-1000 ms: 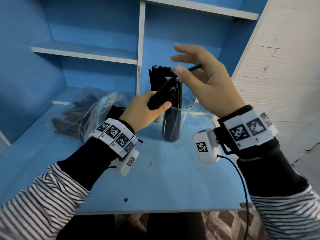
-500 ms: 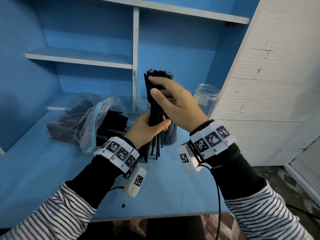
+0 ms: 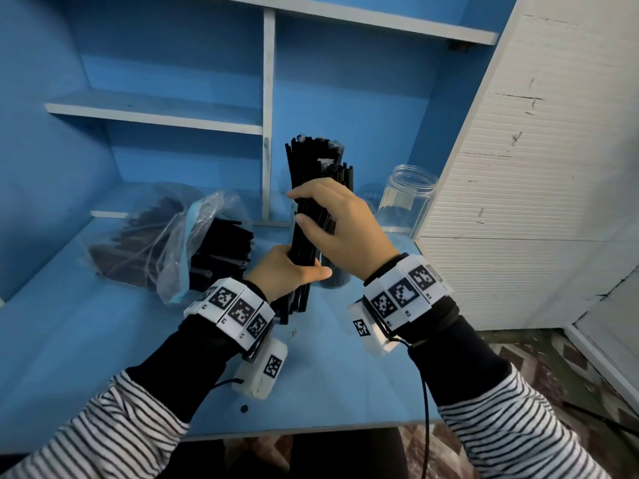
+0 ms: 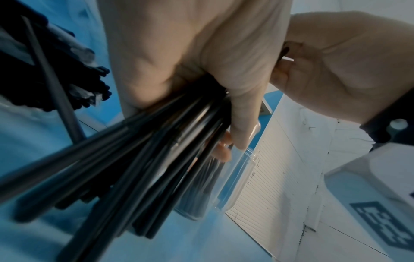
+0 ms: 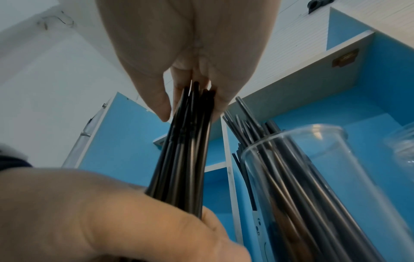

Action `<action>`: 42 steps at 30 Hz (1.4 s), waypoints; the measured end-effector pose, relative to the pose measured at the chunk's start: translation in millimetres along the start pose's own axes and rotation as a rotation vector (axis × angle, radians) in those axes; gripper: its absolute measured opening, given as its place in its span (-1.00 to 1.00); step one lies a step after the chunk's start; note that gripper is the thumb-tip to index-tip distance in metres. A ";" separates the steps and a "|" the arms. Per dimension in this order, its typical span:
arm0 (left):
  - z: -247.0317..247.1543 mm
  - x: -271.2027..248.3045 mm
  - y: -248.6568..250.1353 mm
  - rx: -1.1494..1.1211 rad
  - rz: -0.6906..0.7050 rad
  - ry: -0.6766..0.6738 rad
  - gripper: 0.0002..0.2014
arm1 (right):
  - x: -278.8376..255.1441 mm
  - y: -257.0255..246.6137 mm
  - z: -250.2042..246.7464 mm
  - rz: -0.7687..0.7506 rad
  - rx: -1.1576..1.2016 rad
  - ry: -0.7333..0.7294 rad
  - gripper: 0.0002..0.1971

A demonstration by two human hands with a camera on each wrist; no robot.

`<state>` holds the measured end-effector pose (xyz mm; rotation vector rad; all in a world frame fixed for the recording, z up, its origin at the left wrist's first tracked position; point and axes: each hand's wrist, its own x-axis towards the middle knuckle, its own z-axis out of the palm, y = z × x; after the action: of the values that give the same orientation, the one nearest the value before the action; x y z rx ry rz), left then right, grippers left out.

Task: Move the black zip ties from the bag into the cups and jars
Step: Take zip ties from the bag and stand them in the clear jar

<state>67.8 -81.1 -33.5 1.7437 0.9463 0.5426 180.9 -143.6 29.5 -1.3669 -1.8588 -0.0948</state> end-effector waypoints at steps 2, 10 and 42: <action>-1.4 -3.2 0.5 0.005 0.027 -0.016 -0.80 | 0.8 -3.8 -2.8 0.001 0.017 -0.001 -0.72; -6.1 -12.2 17.3 0.003 0.194 -0.019 -0.75 | -6.4 -4.8 -30.9 0.276 0.184 0.036 -0.02; 7.7 49.4 31.4 0.129 0.230 0.188 -0.06 | 64.9 17.6 -121.8 0.285 0.070 0.295 -0.65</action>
<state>113.1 -50.7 -11.1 1.9578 0.9323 0.8214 257.4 -146.6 145.7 -1.4684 -1.3999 -0.0789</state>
